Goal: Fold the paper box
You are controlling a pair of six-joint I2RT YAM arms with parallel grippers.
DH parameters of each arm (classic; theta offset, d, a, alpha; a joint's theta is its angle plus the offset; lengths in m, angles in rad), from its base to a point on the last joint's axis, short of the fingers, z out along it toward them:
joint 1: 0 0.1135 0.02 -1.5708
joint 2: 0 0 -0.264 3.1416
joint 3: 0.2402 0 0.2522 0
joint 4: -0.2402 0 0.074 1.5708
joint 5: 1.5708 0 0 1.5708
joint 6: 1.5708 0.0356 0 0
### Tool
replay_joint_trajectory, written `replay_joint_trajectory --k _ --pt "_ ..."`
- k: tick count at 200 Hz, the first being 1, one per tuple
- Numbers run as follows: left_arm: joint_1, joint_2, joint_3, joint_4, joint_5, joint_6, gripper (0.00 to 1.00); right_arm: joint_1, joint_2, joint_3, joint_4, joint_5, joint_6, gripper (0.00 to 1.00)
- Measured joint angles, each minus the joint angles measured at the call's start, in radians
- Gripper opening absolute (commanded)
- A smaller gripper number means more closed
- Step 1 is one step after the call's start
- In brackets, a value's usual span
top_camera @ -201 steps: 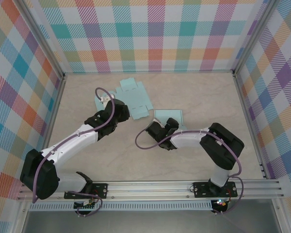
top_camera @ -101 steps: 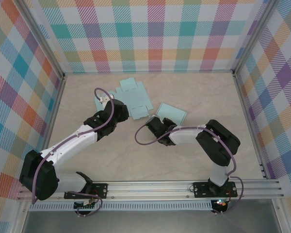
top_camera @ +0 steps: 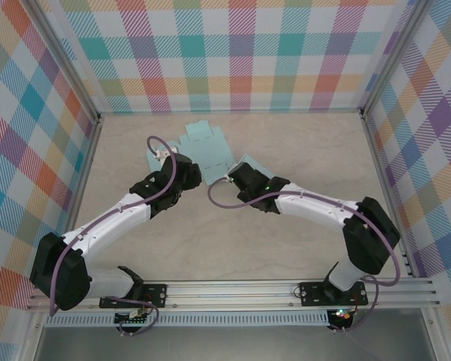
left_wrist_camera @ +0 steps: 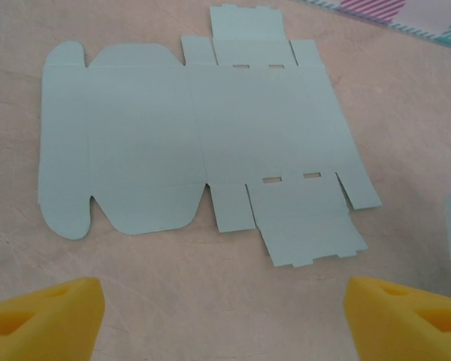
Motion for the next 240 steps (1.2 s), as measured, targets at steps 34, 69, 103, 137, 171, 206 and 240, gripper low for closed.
replay_joint_trajectory --k 34,69,103,137,171,206,240 --pt "0.000 0.000 0.000 0.000 0.077 0.037 0.85 -0.061 -0.093 0.078 -0.175 -0.219 0.065 0.00" --pt "0.001 -0.018 0.000 0.007 0.166 0.065 0.84 -0.138 -0.119 0.097 -0.284 -0.444 0.090 0.00" --pt "0.009 -0.029 0.004 0.008 0.225 0.075 0.84 -0.225 -0.086 0.104 -0.319 -0.655 0.099 0.00" --pt "0.010 -0.021 0.018 0.021 0.295 0.109 0.83 -0.301 0.004 0.129 -0.320 -0.842 0.103 0.00" --pt "0.041 0.026 0.004 0.140 0.412 0.175 0.75 -0.355 0.068 0.134 -0.319 -0.983 0.102 0.00" --pt "0.149 0.118 -0.026 0.302 0.604 0.229 0.72 -0.383 0.125 0.175 -0.332 -1.065 0.102 0.00" --pt "0.164 0.208 -0.023 0.357 0.705 0.304 0.72 -0.386 0.174 0.243 -0.368 -1.068 0.102 0.06"
